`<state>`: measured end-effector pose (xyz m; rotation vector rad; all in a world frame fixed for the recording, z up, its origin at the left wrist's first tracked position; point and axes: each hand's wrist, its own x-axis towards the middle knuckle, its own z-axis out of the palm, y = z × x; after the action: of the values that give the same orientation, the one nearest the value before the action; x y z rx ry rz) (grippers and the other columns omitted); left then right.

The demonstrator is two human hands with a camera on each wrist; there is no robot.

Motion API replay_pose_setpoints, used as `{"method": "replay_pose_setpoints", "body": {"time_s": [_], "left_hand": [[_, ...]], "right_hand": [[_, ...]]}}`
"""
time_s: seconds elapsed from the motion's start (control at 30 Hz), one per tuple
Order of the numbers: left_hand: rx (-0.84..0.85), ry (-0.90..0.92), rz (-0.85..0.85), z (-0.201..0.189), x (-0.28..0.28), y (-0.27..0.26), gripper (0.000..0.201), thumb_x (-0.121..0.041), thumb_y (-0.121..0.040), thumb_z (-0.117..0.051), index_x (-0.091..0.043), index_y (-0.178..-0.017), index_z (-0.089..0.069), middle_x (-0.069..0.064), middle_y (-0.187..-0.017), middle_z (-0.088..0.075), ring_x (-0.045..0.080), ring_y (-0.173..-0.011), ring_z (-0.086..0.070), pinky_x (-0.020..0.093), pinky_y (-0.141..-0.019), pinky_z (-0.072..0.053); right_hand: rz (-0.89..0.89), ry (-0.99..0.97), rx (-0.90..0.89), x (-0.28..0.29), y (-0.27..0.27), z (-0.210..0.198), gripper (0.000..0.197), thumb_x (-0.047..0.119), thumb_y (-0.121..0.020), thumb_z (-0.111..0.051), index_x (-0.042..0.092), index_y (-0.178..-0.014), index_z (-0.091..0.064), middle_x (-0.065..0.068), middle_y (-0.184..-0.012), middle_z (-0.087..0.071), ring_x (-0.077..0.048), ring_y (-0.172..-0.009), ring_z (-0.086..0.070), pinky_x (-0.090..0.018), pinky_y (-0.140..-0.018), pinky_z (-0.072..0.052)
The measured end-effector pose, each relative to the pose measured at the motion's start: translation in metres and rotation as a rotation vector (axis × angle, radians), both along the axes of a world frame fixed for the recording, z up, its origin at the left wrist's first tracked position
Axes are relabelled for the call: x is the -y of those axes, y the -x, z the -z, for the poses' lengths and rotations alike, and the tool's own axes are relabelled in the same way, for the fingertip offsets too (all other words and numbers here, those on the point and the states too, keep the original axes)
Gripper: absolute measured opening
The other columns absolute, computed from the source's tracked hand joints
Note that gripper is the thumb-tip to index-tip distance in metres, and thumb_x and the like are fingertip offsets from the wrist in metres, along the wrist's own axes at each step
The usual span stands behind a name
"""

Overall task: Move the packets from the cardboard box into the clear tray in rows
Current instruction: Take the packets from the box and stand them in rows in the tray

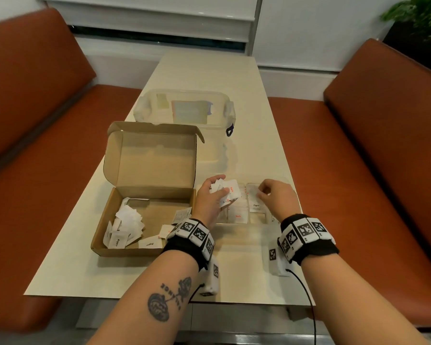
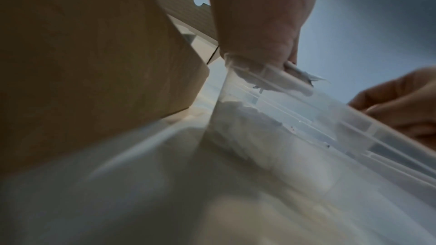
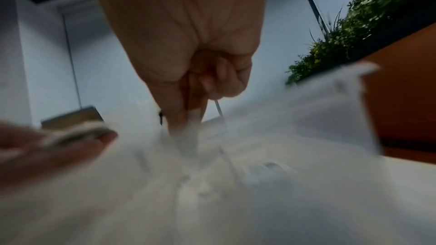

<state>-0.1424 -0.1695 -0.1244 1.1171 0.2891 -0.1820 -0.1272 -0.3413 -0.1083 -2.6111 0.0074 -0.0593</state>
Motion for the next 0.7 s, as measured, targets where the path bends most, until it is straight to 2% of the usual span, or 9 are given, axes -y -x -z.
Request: {"method": "replay_pose_setpoints", "body": {"time_s": [0.07,0.13,0.23,0.37,0.47,0.53,0.6,0.7], "left_hand": [[-0.001,0.03,-0.01,0.0,-0.001,0.0,0.032,0.006,-0.089,-0.057,-0.02,-0.107,-0.06,0.014,-0.124,-0.051,0.025,-0.095,-0.061,0.035,-0.078,-0.056],[0.002,0.051,-0.014,-0.001,-0.001,0.001,0.031,0.005,-0.089,-0.056,-0.021,-0.107,-0.06,0.014,-0.126,-0.051,0.021,-0.089,-0.063,0.029,-0.068,-0.057],[0.001,0.066,-0.003,-0.002,-0.002,0.001,0.031,0.004,-0.089,-0.057,-0.021,-0.107,-0.059,0.02,-0.134,-0.049,0.021,-0.088,-0.063,0.031,-0.071,-0.056],[0.003,0.052,0.005,-0.002,-0.002,0.001,0.032,0.006,-0.089,-0.057,-0.019,-0.107,-0.06,0.023,-0.136,-0.046,0.023,-0.088,-0.063,0.028,-0.066,-0.057],[0.001,0.048,0.009,-0.001,-0.001,0.0,0.032,0.006,-0.089,-0.057,-0.019,-0.107,-0.06,0.022,-0.132,-0.049,0.023,-0.087,-0.064,0.029,-0.065,-0.057],[0.003,0.032,0.01,-0.001,-0.001,-0.001,0.032,0.006,-0.089,-0.056,-0.019,-0.108,-0.059,0.019,-0.125,-0.051,0.022,-0.085,-0.063,0.029,-0.065,-0.056],[0.005,0.022,0.008,0.001,-0.001,-0.002,0.033,0.007,-0.089,-0.056,-0.019,-0.109,-0.058,0.014,-0.118,-0.052,0.02,-0.082,-0.063,0.028,-0.063,-0.055],[-0.001,0.015,0.007,0.002,-0.001,-0.002,0.033,0.007,-0.088,-0.056,-0.019,-0.109,-0.06,0.012,-0.114,-0.053,0.02,-0.081,-0.064,0.027,-0.062,-0.056]], "right_hand": [[-0.066,-0.094,-0.054,-0.008,-0.001,-0.007,0.006,0.019,-0.083,-0.068,0.018,-0.078,-0.065,0.004,-0.074,-0.064,-0.013,-0.072,-0.059,-0.021,-0.063,-0.042],[-0.159,-0.108,-0.183,-0.017,-0.001,-0.009,0.007,0.018,-0.079,-0.074,0.019,-0.076,-0.067,0.008,-0.07,-0.062,-0.01,-0.069,-0.058,-0.016,-0.06,-0.041],[-0.228,0.006,-0.317,-0.026,0.001,-0.002,0.01,0.019,-0.078,-0.075,0.015,-0.085,-0.072,0.004,-0.079,-0.067,-0.009,-0.074,-0.059,-0.02,-0.073,-0.046],[-0.252,0.119,-0.304,-0.033,0.002,0.01,0.013,0.021,-0.078,-0.074,0.016,-0.091,-0.074,0.0,-0.088,-0.071,-0.01,-0.074,-0.058,-0.021,-0.074,-0.044],[-0.277,0.176,-0.281,-0.036,0.003,0.014,0.012,0.023,-0.078,-0.074,0.019,-0.09,-0.074,0.003,-0.085,-0.065,-0.011,-0.075,-0.056,-0.023,-0.072,-0.043],[-0.266,0.164,-0.265,-0.036,0.004,0.015,0.01,0.021,-0.076,-0.075,0.02,-0.083,-0.068,0.005,-0.08,-0.058,-0.012,-0.073,-0.055,-0.023,-0.067,-0.04],[-0.256,0.138,-0.256,-0.035,0.007,0.016,0.019,0.019,-0.073,-0.076,0.021,-0.076,-0.057,0.007,-0.075,-0.054,-0.013,-0.071,-0.053,-0.023,-0.059,-0.036],[-0.238,0.133,-0.26,-0.035,0.01,0.019,0.025,0.018,-0.071,-0.076,0.019,-0.072,-0.051,0.005,-0.071,-0.054,-0.016,-0.068,-0.052,-0.025,-0.056,-0.036]]}}
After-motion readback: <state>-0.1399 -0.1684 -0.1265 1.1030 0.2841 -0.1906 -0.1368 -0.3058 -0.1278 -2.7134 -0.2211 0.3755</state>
